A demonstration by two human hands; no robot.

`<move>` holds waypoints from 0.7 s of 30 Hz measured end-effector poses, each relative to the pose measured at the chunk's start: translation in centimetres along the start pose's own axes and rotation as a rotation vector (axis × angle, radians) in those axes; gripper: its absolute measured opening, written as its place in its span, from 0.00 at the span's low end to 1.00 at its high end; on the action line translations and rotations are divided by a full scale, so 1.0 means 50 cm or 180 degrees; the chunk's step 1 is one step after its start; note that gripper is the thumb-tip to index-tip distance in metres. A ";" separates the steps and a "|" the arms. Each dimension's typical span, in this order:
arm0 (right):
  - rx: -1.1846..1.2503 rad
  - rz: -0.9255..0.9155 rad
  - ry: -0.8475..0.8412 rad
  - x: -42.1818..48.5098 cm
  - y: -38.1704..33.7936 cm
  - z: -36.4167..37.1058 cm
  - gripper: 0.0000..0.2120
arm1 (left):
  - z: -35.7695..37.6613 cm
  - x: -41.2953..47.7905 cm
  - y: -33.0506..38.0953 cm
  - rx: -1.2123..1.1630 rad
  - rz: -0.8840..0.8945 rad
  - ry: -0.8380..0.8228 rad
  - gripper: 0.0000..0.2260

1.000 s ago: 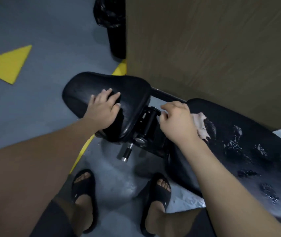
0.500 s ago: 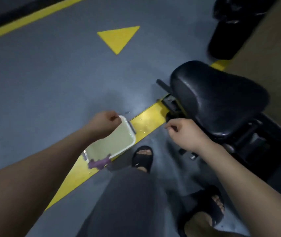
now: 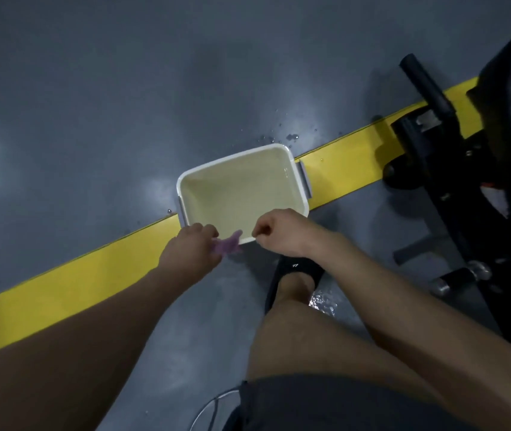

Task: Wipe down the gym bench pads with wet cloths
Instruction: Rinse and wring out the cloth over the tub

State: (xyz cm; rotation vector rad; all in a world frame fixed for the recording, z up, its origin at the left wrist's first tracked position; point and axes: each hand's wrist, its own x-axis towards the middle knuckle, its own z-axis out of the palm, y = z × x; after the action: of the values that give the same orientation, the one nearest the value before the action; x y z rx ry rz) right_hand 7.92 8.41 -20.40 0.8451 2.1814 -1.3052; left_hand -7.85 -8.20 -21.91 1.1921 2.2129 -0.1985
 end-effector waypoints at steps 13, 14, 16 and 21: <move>0.0467 -0.0133 0.0122 -0.011 -0.051 -0.024 0.29 | -0.121 -0.010 0.025 -0.0962 0.0516 -0.0251 0.03; 0.0574 -0.0138 0.0181 -0.021 -0.064 -0.034 0.29 | -0.150 -0.021 0.037 -0.1141 0.0593 -0.0284 0.03; 0.0706 -0.0163 0.0354 -0.046 -0.091 -0.059 0.27 | -0.208 -0.045 0.062 -0.1500 0.0739 -0.0282 0.07; 0.0759 -0.0345 0.0851 -0.117 -0.158 -0.136 0.03 | -0.319 -0.096 0.110 -0.2101 0.0977 -0.0267 0.08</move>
State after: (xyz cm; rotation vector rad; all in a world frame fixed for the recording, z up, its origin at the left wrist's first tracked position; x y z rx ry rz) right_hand 6.00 10.05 -8.70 1.0581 2.3323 -1.6106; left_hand -8.54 -1.99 -5.52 1.0859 1.7707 0.5548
